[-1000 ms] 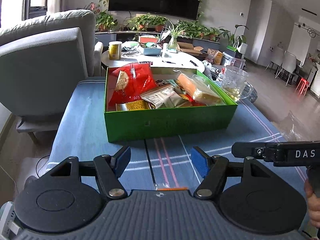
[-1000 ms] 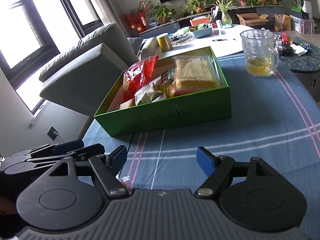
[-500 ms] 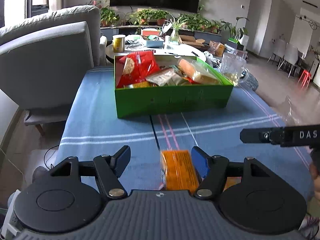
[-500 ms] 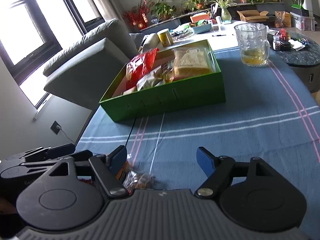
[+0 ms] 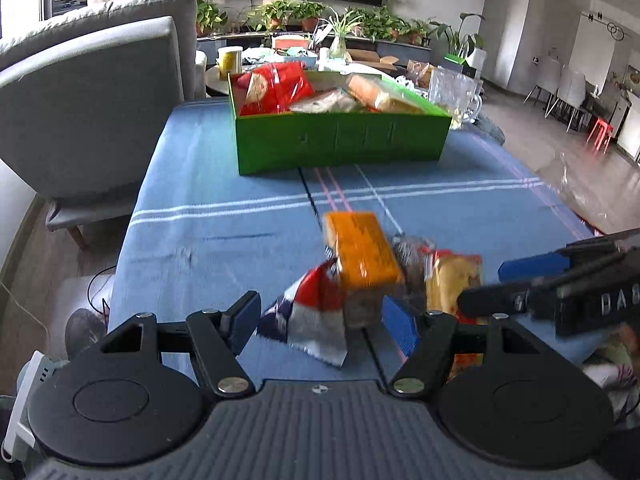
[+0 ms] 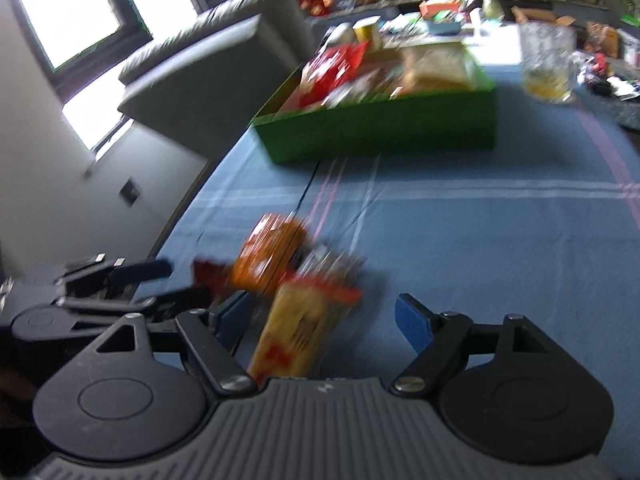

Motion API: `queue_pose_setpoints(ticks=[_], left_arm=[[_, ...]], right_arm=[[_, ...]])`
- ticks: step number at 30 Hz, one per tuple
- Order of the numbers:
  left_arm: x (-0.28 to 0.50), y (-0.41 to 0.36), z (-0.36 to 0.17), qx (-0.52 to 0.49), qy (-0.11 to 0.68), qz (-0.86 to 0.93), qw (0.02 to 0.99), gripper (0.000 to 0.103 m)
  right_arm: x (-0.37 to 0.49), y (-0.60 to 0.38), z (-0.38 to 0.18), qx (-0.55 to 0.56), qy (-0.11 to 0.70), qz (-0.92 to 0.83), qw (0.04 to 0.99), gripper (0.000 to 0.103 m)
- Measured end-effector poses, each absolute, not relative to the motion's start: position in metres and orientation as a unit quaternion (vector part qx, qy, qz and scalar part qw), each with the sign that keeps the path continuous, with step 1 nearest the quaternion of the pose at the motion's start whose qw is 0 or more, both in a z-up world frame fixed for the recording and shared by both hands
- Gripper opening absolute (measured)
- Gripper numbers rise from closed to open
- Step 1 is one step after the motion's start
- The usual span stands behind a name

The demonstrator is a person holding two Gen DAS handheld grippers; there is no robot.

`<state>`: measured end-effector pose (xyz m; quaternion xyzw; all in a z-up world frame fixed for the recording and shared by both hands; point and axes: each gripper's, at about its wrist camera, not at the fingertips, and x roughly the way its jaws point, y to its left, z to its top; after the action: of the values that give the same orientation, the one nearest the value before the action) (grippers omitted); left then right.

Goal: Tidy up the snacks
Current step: 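Close the left gripper on the red-and-white packet while the right gripper grasps the yellow bread packet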

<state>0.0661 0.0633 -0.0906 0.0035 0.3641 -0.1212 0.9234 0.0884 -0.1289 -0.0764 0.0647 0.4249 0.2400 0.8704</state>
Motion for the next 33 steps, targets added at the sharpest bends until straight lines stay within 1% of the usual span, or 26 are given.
queue_pose_setpoints(ticks=[4, 12, 13, 18, 20, 21, 22, 23, 25, 26, 33], left_arm=[[0.067, 0.061, -0.099, 0.025, 0.363, -0.101, 0.926, 0.065], [0.080, 0.059, -0.108, 0.014, 0.362, -0.118, 0.925, 0.065], [0.082, 0.059, -0.110, 0.012, 0.364, -0.119, 0.924, 0.065], [0.088, 0.058, -0.117, 0.001, 0.366, -0.118, 0.923, 0.065], [0.088, 0.059, -0.118, -0.004, 0.366, -0.120, 0.923, 0.060], [0.087, 0.060, -0.118, -0.006, 0.367, -0.121, 0.922, 0.054], [0.087, 0.060, -0.118, -0.007, 0.369, -0.121, 0.922, 0.043], [0.088, 0.060, -0.119, -0.006, 0.374, -0.120, 0.920, 0.038], [0.088, 0.062, -0.121, -0.009, 0.376, -0.115, 0.919, 0.021], [0.088, 0.063, -0.121, -0.009, 0.377, -0.113, 0.919, 0.020], [0.087, 0.063, -0.119, -0.013, 0.380, -0.114, 0.918, 0.020]], right_arm=[[0.083, -0.112, -0.088, 0.043, 0.445, 0.236, 0.863, 0.062], [0.087, -0.101, -0.099, 0.028, 0.456, 0.208, 0.865, 0.061], [0.088, -0.103, -0.099, 0.027, 0.454, 0.204, 0.867, 0.058], [0.093, -0.111, -0.096, 0.023, 0.440, 0.191, 0.877, 0.052], [0.094, -0.114, -0.095, 0.023, 0.435, 0.189, 0.880, 0.050], [0.096, -0.115, -0.094, 0.023, 0.435, 0.189, 0.880, 0.050], [0.096, -0.116, -0.094, 0.025, 0.434, 0.190, 0.880, 0.050], [0.097, -0.116, -0.094, 0.027, 0.433, 0.191, 0.880, 0.049], [0.098, -0.117, -0.094, 0.029, 0.432, 0.193, 0.881, 0.049], [0.099, -0.117, -0.093, 0.029, 0.431, 0.193, 0.881, 0.049], [0.099, -0.130, -0.084, 0.042, 0.416, 0.182, 0.890, 0.049]])
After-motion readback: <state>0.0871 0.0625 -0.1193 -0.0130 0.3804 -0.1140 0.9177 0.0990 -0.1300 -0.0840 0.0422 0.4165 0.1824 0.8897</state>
